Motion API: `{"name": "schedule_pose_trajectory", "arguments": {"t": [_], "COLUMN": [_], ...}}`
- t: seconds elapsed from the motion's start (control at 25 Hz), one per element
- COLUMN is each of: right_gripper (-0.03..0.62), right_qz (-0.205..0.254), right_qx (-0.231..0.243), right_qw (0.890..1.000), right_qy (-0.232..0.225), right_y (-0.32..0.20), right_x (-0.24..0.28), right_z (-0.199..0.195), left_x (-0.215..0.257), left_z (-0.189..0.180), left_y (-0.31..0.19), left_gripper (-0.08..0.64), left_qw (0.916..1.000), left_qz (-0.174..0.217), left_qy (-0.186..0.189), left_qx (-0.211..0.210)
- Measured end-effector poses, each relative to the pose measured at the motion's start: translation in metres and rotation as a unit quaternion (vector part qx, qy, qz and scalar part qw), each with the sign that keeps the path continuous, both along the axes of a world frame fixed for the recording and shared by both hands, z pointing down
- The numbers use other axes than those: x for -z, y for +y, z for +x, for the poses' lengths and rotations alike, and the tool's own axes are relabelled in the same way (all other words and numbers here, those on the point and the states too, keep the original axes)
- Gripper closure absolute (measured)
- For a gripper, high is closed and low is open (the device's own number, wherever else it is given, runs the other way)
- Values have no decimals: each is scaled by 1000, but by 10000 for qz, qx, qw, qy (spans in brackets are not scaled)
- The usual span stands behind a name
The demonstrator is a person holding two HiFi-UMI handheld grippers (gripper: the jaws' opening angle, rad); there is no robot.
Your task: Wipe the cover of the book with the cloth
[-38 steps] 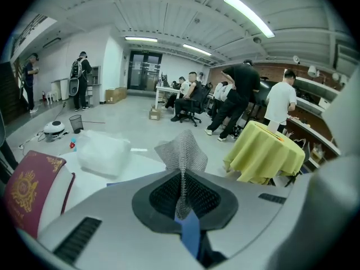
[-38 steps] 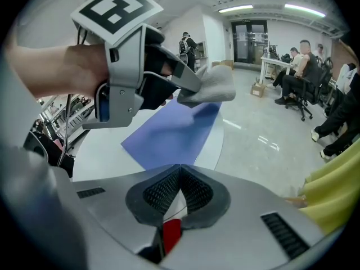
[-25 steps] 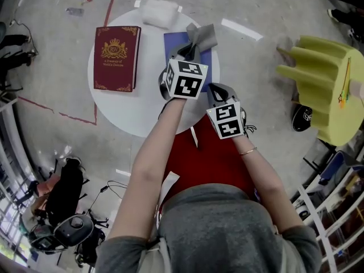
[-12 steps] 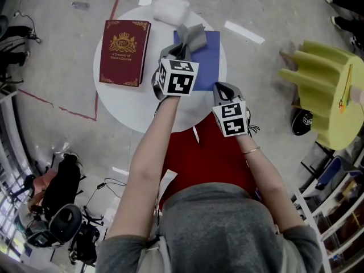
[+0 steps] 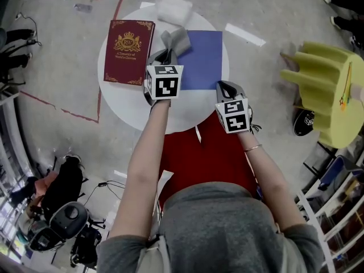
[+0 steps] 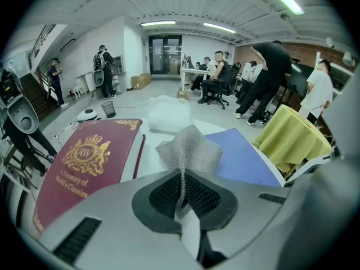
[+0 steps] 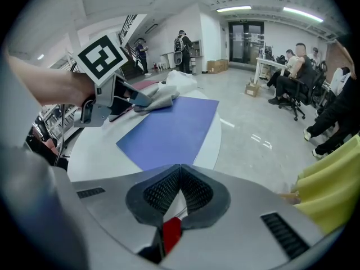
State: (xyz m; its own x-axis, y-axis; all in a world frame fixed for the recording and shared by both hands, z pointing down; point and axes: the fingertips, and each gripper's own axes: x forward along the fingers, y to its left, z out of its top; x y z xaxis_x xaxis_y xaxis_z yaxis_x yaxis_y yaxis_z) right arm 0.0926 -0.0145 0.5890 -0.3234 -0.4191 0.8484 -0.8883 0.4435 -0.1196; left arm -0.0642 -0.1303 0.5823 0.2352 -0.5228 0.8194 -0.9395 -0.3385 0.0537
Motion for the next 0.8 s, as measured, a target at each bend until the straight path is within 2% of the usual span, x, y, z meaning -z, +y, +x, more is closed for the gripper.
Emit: {"name": "schedule_pose_trajectory", "arguments": {"t": [0.16,0.28,0.52,0.8], "right_gripper": [563,563,563,563], "right_qz": [4,23,84,37], "right_qx": [-68,-88,-5,-235], "right_qw": [10000,9999,9999,9997], "right_qy": [16,62,114,7], "right_y": [0,1,2,-1], "right_x": [-1,0,0,0], "right_z": [-1,0,1,0], "left_x": [14,29,47,46], "left_z": [-15,-11,35,108], "left_y": [9,18,30,34], "left_gripper": [535,535,536,536], "left_qw": [9995,9993,9981,9921], "left_qz": [6,95,106,3], "left_qy": [140,256,572,826], "left_qx": [285,263,-223,-943]}}
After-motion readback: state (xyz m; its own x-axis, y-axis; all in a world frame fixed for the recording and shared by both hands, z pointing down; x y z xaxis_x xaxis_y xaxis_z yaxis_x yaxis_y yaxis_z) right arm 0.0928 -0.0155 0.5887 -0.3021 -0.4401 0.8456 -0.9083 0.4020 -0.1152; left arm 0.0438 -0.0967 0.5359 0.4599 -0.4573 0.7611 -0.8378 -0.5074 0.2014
